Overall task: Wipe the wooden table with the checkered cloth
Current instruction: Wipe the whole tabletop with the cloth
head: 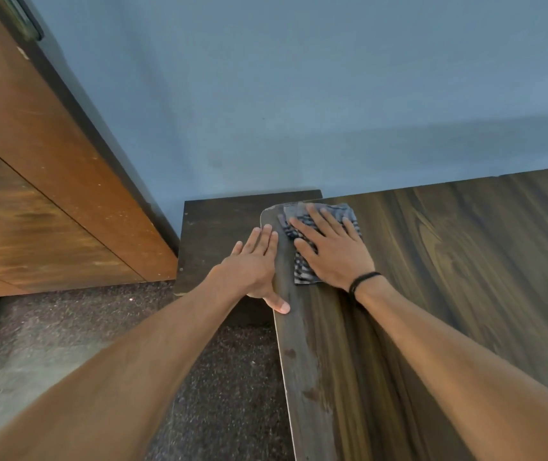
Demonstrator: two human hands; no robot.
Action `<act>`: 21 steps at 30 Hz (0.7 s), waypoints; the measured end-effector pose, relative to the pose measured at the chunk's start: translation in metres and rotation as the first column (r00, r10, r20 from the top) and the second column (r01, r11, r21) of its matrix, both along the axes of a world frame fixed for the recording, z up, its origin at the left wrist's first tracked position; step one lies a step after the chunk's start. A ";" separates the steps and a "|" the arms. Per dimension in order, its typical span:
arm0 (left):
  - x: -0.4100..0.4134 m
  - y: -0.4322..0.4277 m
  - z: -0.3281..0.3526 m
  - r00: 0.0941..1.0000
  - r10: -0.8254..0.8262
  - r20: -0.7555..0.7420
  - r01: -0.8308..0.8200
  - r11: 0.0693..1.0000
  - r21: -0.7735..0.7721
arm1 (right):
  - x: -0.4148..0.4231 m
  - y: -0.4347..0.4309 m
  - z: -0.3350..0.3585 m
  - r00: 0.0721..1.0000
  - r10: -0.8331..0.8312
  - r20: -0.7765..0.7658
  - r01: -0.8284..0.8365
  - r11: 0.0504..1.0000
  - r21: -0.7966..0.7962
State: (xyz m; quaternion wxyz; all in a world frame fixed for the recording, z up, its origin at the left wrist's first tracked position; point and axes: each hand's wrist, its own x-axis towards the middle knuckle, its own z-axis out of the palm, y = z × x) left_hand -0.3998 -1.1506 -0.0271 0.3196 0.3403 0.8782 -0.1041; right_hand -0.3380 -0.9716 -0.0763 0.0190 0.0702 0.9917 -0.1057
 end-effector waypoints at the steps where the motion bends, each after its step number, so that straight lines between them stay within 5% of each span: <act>1: -0.003 -0.001 0.000 1.000 0.007 -0.003 -0.006 1.000 0.020 | -0.007 0.004 0.003 0.999 -0.043 0.009 0.043 0.999 -0.016; 4: -0.005 -0.001 -0.001 0.999 0.034 -0.004 -0.033 0.998 0.045 | -0.035 -0.011 0.008 0.977 -0.211 0.024 0.212 0.976 -0.046; 8: 0.006 -0.009 -0.007 0.992 0.125 0.018 -0.126 0.988 0.085 | -0.011 -0.017 -0.003 0.999 -0.039 -0.025 0.038 0.999 -0.030; 13: 0.006 -0.013 -0.007 0.984 0.173 0.037 -0.177 0.976 0.131 | -0.034 -0.023 0.008 0.988 -0.150 0.019 0.151 0.987 -0.048; 18: 0.011 -0.022 -0.012 0.983 0.176 0.056 -0.182 0.972 0.151 | 0.002 -0.008 0.005 0.992 0.128 -0.015 -0.129 0.991 -0.023; 21: 0.004 -0.016 -0.012 0.984 0.176 0.030 -0.178 0.973 0.149 | -0.008 -0.007 0.008 1.000 0.004 0.008 -0.003 0.999 -0.049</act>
